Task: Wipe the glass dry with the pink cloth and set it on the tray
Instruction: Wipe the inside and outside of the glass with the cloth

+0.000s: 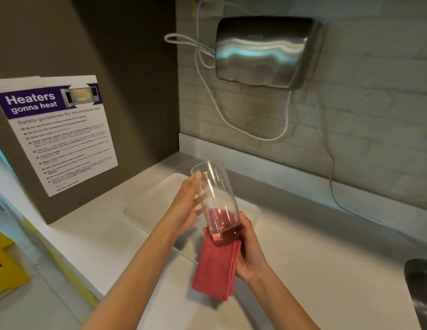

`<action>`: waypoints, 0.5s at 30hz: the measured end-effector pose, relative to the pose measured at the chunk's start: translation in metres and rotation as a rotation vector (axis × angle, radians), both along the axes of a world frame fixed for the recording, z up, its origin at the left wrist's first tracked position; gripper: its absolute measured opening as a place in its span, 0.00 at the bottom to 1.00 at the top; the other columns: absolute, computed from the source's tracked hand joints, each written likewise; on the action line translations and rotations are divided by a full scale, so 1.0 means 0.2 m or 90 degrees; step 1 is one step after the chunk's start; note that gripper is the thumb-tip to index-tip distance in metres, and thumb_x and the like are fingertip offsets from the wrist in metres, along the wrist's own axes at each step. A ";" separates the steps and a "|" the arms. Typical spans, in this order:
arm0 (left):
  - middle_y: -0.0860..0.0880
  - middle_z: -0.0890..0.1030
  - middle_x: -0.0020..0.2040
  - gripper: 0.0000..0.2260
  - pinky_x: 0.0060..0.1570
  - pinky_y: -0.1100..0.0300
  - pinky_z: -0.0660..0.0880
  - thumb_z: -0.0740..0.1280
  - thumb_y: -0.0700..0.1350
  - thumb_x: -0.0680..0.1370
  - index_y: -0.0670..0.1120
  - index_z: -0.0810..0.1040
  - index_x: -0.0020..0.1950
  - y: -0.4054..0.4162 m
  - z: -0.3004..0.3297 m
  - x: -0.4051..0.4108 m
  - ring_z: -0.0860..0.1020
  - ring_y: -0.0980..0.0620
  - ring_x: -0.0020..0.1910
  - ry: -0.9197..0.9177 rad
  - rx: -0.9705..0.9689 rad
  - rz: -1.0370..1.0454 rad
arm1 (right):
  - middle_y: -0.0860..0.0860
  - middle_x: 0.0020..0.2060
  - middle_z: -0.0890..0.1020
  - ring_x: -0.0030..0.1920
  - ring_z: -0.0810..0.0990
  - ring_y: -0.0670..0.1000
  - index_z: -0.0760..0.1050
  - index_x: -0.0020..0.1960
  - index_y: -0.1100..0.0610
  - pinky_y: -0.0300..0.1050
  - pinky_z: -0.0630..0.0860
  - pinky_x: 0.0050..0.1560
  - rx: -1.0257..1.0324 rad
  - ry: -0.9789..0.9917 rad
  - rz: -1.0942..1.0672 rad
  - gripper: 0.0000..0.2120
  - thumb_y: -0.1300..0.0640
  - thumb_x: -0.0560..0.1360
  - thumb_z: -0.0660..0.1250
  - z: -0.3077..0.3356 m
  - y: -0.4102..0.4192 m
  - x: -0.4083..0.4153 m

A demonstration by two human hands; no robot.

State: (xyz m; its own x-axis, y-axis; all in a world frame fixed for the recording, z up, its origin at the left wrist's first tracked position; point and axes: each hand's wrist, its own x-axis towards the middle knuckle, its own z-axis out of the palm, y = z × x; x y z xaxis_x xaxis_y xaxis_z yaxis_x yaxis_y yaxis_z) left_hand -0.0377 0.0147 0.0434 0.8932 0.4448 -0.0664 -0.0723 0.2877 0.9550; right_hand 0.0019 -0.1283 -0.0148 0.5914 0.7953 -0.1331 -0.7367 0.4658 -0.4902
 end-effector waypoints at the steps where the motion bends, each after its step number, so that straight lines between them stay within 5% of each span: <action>1: 0.47 0.71 0.67 0.44 0.66 0.46 0.68 0.64 0.71 0.62 0.49 0.63 0.72 -0.04 -0.02 -0.03 0.72 0.45 0.65 0.039 0.049 0.060 | 0.61 0.49 0.83 0.45 0.83 0.58 0.81 0.52 0.61 0.54 0.79 0.52 0.000 -0.008 -0.022 0.21 0.48 0.66 0.75 0.00 0.00 0.01; 3: 0.51 0.69 0.65 0.41 0.57 0.57 0.72 0.63 0.71 0.60 0.55 0.61 0.68 -0.16 -0.07 -0.09 0.72 0.49 0.61 0.072 0.128 0.162 | 0.59 0.48 0.84 0.46 0.83 0.56 0.82 0.49 0.60 0.52 0.76 0.56 -0.020 -0.043 -0.050 0.16 0.49 0.69 0.71 -0.01 0.01 0.03; 6: 0.52 0.69 0.63 0.36 0.44 0.67 0.72 0.63 0.68 0.66 0.56 0.57 0.69 -0.31 -0.13 -0.11 0.76 0.54 0.55 0.048 0.157 0.141 | 0.65 0.56 0.79 0.55 0.79 0.62 0.75 0.60 0.63 0.58 0.72 0.63 -0.100 -0.144 -0.127 0.22 0.52 0.71 0.70 0.00 0.02 0.04; 10: 0.50 0.71 0.63 0.30 0.50 0.59 0.76 0.59 0.61 0.77 0.54 0.50 0.74 -0.30 -0.15 -0.02 0.77 0.51 0.53 0.057 0.163 0.144 | 0.60 0.54 0.81 0.55 0.80 0.58 0.75 0.60 0.55 0.57 0.74 0.61 -0.241 -0.396 -0.233 0.20 0.47 0.72 0.67 0.04 0.02 0.00; 15: 0.44 0.78 0.61 0.34 0.57 0.43 0.77 0.58 0.65 0.71 0.52 0.57 0.74 -0.19 -0.15 -0.02 0.80 0.41 0.56 0.010 0.005 0.155 | 0.44 0.61 0.77 0.60 0.75 0.40 0.70 0.67 0.52 0.28 0.71 0.55 -0.275 -0.612 -0.284 0.17 0.64 0.80 0.56 0.06 -0.01 -0.02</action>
